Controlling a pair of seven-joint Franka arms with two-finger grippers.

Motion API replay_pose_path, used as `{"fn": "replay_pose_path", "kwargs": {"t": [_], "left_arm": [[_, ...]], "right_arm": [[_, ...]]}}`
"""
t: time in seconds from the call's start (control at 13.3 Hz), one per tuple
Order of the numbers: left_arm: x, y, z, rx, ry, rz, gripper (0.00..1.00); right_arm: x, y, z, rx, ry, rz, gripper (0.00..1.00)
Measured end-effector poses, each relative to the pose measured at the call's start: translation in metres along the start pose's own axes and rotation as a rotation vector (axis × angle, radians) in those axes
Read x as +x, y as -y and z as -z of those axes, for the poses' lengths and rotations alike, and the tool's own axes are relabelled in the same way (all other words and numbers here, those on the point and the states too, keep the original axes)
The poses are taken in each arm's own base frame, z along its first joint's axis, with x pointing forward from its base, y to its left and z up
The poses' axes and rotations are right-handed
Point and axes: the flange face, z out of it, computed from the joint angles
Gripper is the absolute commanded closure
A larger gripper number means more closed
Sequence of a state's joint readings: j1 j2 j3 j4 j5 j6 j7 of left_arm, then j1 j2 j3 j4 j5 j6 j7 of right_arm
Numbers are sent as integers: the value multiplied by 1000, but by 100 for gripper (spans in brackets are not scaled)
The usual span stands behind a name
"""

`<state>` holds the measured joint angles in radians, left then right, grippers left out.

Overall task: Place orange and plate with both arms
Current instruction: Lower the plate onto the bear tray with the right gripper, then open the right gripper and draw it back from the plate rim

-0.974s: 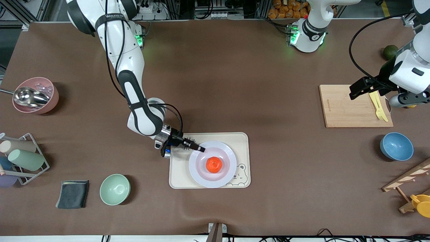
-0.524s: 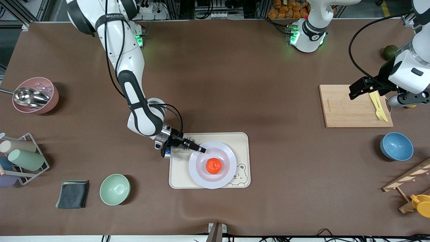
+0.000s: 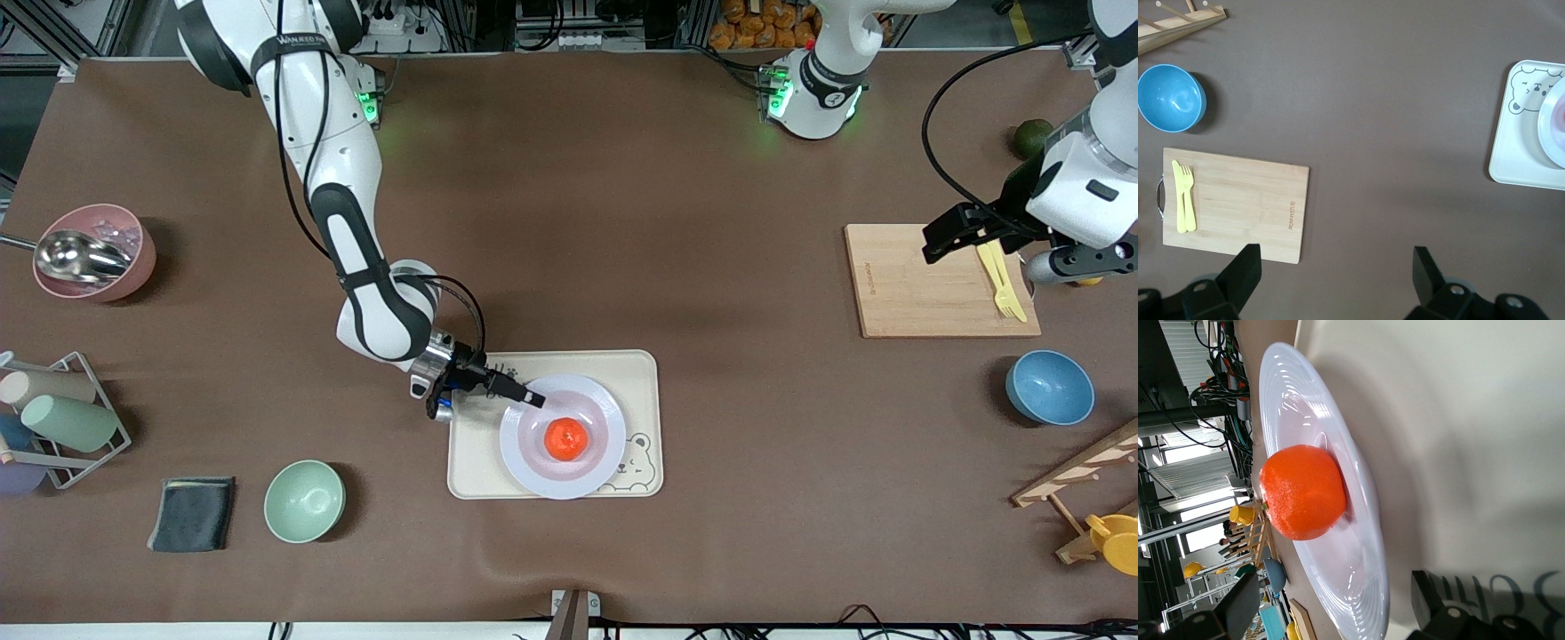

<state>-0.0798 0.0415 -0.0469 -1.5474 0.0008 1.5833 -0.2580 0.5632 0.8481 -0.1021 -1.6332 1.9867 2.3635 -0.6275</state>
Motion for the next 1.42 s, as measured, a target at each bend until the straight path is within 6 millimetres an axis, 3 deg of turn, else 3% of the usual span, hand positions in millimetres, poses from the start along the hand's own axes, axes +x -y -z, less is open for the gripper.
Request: {"fn": "replay_pose_path", "kwargs": {"t": [0.37, 1.05, 1.42], "left_arm": [[0, 2, 1, 0, -2, -1, 0], [1, 8, 3, -1, -5, -46, 0], [0, 8, 3, -1, -6, -46, 0]], "right_arm": [[4, 5, 11, 3, -14, -2, 0], [-9, 26, 39, -3, -11, 15, 0], [5, 25, 74, -71, -4, 76, 0]]}}
